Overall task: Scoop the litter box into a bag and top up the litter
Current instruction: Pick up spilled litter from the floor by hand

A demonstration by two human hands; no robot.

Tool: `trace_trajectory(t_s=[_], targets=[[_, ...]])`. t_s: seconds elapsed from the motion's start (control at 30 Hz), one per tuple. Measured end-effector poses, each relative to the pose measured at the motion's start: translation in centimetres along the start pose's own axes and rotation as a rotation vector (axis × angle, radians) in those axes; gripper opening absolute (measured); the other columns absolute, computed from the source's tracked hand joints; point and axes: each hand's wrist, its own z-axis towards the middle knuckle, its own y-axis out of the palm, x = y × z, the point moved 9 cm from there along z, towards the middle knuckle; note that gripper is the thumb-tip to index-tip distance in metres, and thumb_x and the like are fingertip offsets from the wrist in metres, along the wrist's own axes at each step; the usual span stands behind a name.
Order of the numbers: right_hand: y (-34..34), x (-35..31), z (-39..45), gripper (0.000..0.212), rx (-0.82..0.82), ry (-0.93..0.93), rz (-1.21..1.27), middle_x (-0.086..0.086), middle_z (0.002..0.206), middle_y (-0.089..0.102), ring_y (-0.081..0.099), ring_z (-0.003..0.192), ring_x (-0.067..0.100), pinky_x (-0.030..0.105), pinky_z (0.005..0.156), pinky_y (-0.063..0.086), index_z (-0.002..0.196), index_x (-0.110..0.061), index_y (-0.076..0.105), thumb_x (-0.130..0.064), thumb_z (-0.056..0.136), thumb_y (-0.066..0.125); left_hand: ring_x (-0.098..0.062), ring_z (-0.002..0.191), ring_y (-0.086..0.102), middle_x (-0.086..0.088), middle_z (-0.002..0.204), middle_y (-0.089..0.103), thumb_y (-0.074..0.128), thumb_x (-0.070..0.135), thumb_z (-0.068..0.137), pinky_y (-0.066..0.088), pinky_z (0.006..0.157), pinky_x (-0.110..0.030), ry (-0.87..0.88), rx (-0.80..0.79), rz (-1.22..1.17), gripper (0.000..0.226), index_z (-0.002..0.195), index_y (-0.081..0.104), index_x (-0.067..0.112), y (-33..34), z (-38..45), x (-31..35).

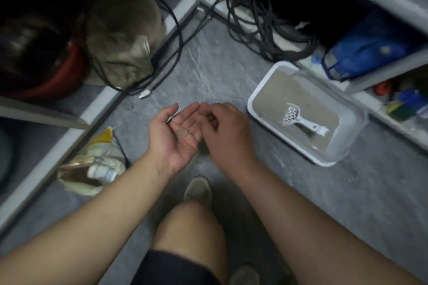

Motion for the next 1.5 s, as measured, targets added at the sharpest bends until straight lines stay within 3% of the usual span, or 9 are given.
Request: trace_trajectory(t_s=[0.1,0.23,0.4,0.53,0.7,0.93,1.13,1.27,1.5], targets=[[-5.8,-9.6,-0.2,0.007,0.015,-0.033,-0.010,0.005,0.088,0.066,0.060,0.081,0.015,0.019,0.074,0.043,0.094,-0.012,0.073,-0.012,0.089,0.068,-0.024,0.075,0.075,-0.022,0.099,0.076,0.047,0.027,0.099,0.045,0.105,-0.030,-0.005,-0.006,-0.038,0.041,0.093,0.072,-0.005,4.9,-7.9,3.9],[-13.0,-21.5,-1.5,0.008,-0.028,-0.012,-0.050,0.003,0.093,0.066,0.063,0.084,0.018,0.032,0.077,0.053,0.096,-0.013,0.073,-0.016,0.090,0.069,-0.026,0.087,0.072,-0.019,0.098,0.076,0.047,0.028,0.099,0.047,0.104,-0.034,-0.016,-0.013,-0.073,0.044,0.089,0.076,-0.003,11.2,-19.4,8.0],[-21.2,-33.3,-2.7,0.007,-0.029,-0.070,-0.114,0.003,0.091,0.065,0.063,0.079,0.016,0.034,0.075,0.054,0.095,-0.012,0.073,-0.016,0.088,0.072,-0.030,0.084,0.073,-0.021,0.094,0.075,0.049,0.028,0.094,0.055,0.092,-0.037,-0.001,-0.034,-0.131,0.039,0.093,0.073,-0.003,18.2,-31.5,11.6],[-25.7,-38.7,-2.8,0.006,-0.039,-0.119,-0.141,0.001,0.085,0.063,0.061,0.074,0.016,0.037,0.070,0.054,0.092,-0.012,0.073,-0.016,0.088,0.072,-0.033,0.093,0.071,-0.023,0.100,0.074,0.053,0.026,0.088,0.050,0.105,-0.042,0.006,-0.082,-0.188,0.036,0.090,0.075,-0.003,22.2,-36.9,13.0],[-28.8,-40.9,-2.7,0.008,-0.074,-0.162,-0.151,-0.002,0.086,0.062,0.061,0.077,0.014,0.036,0.071,0.056,0.093,-0.014,0.072,-0.021,0.091,0.069,-0.036,0.096,0.070,-0.026,0.104,0.073,0.057,0.025,0.081,0.045,0.113,-0.045,0.026,-0.116,-0.218,0.037,0.088,0.076,-0.006,25.5,-39.6,13.3],[-30.9,-41.1,-2.5,0.007,-0.183,-0.261,-0.099,-0.004,0.088,0.063,0.059,0.076,0.001,0.007,0.071,0.044,0.095,-0.015,0.073,-0.013,0.088,0.069,-0.039,0.097,0.071,-0.029,0.105,0.072,0.050,0.023,0.098,0.048,0.111,-0.048,0.134,-0.065,-0.334,0.039,0.096,0.071,-0.009,26.9,-41.5,11.9],[-33.0,-41.2,-3.9,0.011,-0.331,-0.392,-0.074,-0.010,0.084,0.057,0.055,0.074,-0.010,-0.004,0.071,0.034,0.095,-0.012,0.075,-0.010,0.087,0.068,-0.041,0.113,0.066,-0.029,0.107,0.073,0.049,0.024,0.099,0.042,0.117,-0.048,0.275,0.000,-0.495,0.042,0.092,0.074,-0.009,27.2,-44.2,8.4],[-33.3,-41.6,-6.2,0.012,-0.470,-0.489,-0.037,-0.015,0.082,0.053,0.053,0.084,-0.020,-0.005,0.071,0.034,0.095,-0.011,0.075,-0.007,0.087,0.067,-0.041,0.127,0.062,-0.029,0.111,0.072,0.050,0.023,0.098,0.043,0.116,-0.047,0.361,0.041,-0.618,0.043,0.089,0.077,-0.009,26.2,-46.8,5.9],[-31.1,-43.2,-12.9,0.012,-0.686,-0.622,0.023,-0.009,0.084,0.058,0.055,0.084,-0.014,-0.001,0.070,0.037,0.092,-0.011,0.074,-0.004,0.089,0.064,-0.038,0.121,0.066,-0.028,0.116,0.072,0.049,0.025,0.100,0.043,0.116,-0.046,0.535,0.159,-0.803,0.040,0.113,0.067,-0.009,20.9,-52.6,2.9]])
